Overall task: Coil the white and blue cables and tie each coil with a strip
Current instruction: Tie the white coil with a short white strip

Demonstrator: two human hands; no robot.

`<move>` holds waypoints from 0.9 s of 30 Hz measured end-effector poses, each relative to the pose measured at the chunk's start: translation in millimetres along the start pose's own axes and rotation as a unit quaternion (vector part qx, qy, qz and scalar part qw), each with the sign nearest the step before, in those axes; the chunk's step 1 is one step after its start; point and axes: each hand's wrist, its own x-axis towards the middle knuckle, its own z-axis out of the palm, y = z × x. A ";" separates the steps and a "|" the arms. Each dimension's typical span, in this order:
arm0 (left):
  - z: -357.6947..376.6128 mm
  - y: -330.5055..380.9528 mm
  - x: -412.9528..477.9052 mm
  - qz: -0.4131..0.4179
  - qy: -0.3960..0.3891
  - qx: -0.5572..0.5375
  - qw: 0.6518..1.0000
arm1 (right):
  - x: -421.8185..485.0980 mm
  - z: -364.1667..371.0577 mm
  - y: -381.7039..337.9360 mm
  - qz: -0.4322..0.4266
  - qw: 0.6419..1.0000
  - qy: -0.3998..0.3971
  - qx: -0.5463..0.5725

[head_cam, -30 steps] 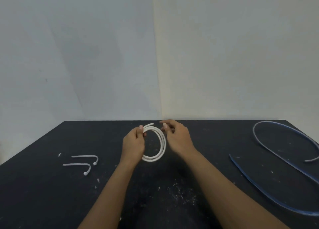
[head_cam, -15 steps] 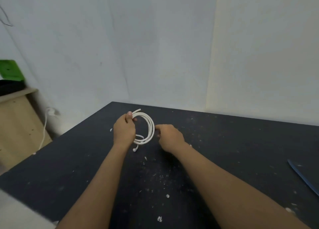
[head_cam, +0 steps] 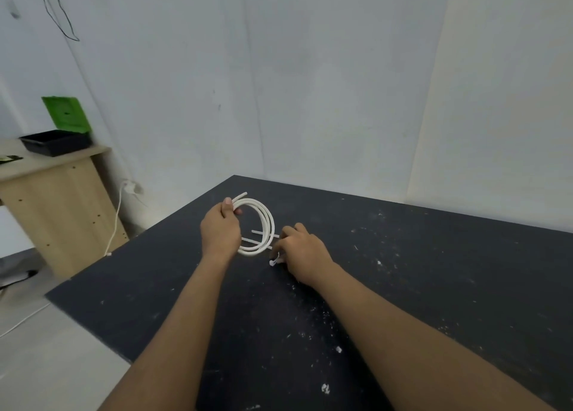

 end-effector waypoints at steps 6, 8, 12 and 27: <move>-13.0 -0.7 6.9 -0.012 0.027 -0.020 0.999 | 4.1 5.4 -12.8 -0.041 0.993 0.107 -0.009; -15.8 1.3 10.4 -0.009 0.031 -0.019 0.999 | 5.9 1.5 -14.7 -0.047 0.986 0.162 -0.006; -12.5 9.3 12.5 0.002 0.025 -0.024 0.999 | 7.8 -17.4 -8.0 -0.064 0.969 0.233 -0.048; 79.9 57.0 -56.3 0.089 -0.052 0.038 0.994 | -62.7 -80.0 57.1 0.041 0.985 0.142 -0.086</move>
